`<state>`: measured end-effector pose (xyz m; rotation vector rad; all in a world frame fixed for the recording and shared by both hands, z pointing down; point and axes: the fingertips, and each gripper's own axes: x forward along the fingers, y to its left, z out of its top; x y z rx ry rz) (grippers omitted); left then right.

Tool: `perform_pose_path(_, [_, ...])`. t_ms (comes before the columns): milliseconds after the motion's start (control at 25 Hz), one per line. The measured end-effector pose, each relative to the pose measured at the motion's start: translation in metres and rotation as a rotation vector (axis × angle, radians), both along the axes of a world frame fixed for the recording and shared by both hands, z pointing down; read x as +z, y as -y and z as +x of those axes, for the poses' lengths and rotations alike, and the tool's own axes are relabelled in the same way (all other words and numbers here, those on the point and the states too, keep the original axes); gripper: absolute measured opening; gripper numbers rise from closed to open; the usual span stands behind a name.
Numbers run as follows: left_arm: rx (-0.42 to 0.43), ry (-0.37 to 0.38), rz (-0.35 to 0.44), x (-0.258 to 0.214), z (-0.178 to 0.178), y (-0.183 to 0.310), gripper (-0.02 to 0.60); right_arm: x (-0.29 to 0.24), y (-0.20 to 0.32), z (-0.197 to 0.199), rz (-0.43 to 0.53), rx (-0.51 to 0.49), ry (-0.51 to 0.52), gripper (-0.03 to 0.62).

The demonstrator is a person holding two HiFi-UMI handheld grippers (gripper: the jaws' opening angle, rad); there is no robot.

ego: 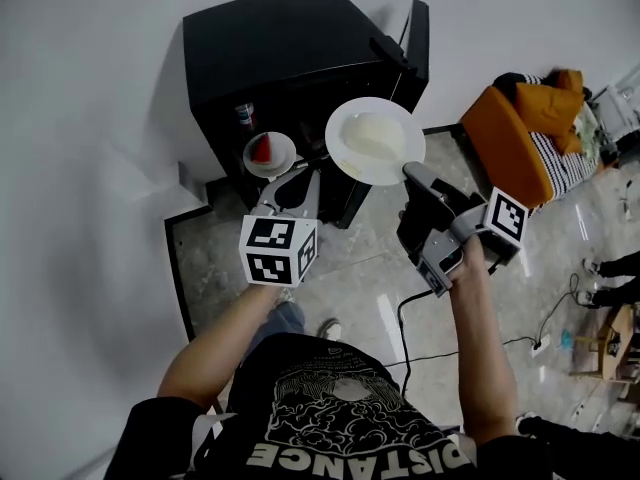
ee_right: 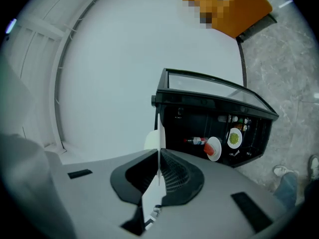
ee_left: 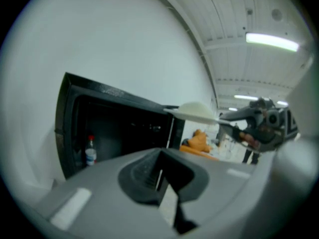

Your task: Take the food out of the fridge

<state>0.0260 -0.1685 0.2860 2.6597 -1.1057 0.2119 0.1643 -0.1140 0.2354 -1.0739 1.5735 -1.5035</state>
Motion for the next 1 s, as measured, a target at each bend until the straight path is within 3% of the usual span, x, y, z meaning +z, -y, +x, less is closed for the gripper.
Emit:
perform_pose_path(400, [0.015, -0.029, 0.002, 0.010, 0.002, 0.002, 0.002, -0.026, 0.056, 0.000, 0.009, -0.009, 0.007, 0.012])
perform_pose_path(1000, [-0.044, -0.023, 0.020, 0.014, -0.002, -0.076, 0.002, -0.027, 0.056, -0.002, 0.020, -0.002, 0.086, 0.012])
